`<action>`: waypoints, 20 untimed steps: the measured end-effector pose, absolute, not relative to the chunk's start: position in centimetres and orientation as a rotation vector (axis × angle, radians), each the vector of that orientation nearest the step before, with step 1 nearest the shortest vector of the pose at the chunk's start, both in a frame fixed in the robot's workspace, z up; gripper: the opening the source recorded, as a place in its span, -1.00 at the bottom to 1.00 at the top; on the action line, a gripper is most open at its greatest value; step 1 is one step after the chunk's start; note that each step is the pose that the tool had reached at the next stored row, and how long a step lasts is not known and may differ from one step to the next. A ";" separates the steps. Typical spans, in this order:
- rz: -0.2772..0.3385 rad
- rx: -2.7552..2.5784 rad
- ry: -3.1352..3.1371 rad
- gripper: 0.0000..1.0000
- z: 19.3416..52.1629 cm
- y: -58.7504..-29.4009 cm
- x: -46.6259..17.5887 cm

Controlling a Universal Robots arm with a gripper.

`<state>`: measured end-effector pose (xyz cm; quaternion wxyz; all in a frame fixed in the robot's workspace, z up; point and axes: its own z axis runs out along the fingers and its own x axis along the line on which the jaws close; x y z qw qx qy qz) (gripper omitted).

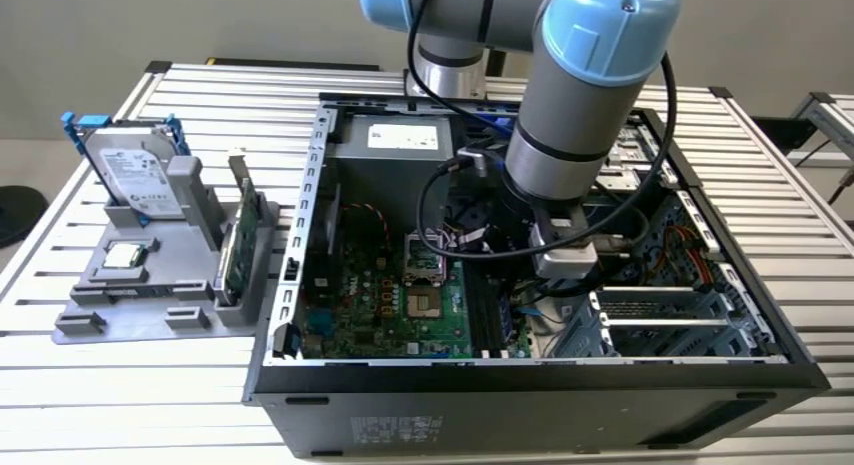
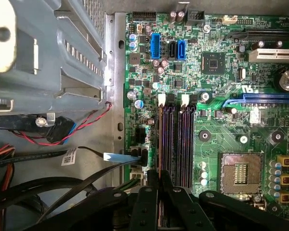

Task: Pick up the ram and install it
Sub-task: 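Insert the ram into the slot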

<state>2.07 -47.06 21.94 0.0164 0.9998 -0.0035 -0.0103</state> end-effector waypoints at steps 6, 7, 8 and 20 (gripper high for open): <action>-0.032 3.109 -0.011 -1.00 21.9 -47.1 1.8; -0.032 3.109 -0.011 -1.00 21.9 -47.1 1.8; -0.032 3.109 -0.011 -1.00 21.9 -47.1 1.7; -0.033 3.108 -0.011 -1.00 21.5 -47.1 1.6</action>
